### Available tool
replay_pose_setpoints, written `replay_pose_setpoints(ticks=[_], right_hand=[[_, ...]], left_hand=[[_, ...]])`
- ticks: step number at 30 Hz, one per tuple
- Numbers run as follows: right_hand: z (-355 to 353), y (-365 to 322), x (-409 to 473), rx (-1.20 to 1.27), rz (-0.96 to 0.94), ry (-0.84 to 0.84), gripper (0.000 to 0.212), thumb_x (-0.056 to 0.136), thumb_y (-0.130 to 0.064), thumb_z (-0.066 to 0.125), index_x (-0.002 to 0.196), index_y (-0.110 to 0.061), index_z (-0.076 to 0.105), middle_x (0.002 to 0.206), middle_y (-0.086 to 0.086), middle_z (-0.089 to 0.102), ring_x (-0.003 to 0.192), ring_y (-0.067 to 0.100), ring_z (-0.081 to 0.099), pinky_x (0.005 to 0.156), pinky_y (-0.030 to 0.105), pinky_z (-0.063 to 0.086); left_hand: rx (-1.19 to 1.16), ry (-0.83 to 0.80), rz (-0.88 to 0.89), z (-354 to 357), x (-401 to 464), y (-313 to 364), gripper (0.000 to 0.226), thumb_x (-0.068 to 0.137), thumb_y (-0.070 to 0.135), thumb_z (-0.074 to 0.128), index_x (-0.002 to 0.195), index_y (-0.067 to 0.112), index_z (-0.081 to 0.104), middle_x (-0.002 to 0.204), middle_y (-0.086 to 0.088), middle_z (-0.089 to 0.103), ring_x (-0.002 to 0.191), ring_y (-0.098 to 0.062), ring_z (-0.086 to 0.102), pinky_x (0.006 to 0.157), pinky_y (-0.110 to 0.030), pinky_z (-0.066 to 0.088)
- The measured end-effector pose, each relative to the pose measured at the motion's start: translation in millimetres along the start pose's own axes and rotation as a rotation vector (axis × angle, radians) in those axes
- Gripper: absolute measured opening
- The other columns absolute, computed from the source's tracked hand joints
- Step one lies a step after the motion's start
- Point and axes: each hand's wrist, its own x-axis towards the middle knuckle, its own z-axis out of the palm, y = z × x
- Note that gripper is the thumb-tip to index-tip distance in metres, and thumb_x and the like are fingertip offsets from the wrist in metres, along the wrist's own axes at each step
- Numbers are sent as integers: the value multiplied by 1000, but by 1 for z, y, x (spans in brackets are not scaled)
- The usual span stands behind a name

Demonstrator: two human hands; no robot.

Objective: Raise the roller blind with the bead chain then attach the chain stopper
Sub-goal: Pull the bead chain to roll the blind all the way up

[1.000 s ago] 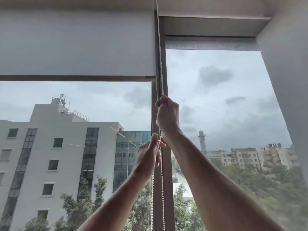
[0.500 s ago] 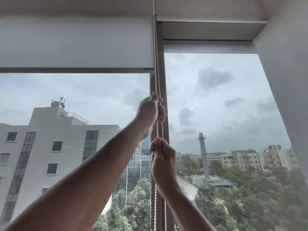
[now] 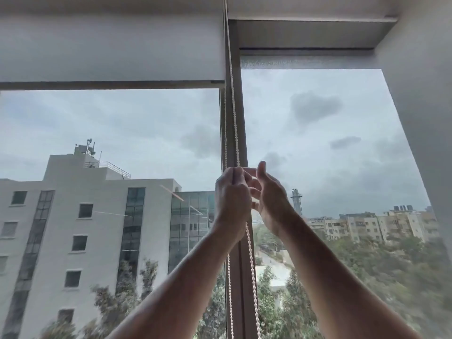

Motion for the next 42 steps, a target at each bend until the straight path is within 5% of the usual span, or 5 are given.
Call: replay_pose_setpoints(ticks=[9,20,29,35,42], right_hand=[[56,-74,46,202,24,-7,36,107,-25,29,94,-12,59,50,-4,42,30,6,32,34,15,26],[56,-47,30,-126,-401,209,44,78,-16,35,63,-43,66,39,-20,49,38,3,42,45,21,31],[45,30,-10,-163,-459,168,37,100,-9,44,66,-21,56,48,-17,45,50,4,34,50,24,28],[44,37,-16,-189,-438,99,36,101,-18,42,67,-22,53,49,-13,39,48,11,30,48,28,26],[21,27,-14,11,-196,-203,33,99,-39,44,77,-25,64,53,2,53,42,14,41,43,23,34]], left_hand=[[43,27,81,-8,-14,-26,40,98,15,42,62,25,56,48,10,42,49,-16,33,46,-35,25],[102,-29,30,-39,8,-30,54,98,58,30,86,17,62,65,3,54,64,-16,55,61,-31,45],[34,-40,-97,-31,69,30,38,105,35,40,111,3,60,93,-12,63,82,-22,63,67,-33,54],[-217,-89,-218,2,75,53,35,106,22,37,77,11,53,54,2,36,33,-7,31,39,-19,24],[-102,50,-105,3,61,39,35,88,-2,30,66,17,50,44,-1,32,30,-13,24,39,-20,19]])
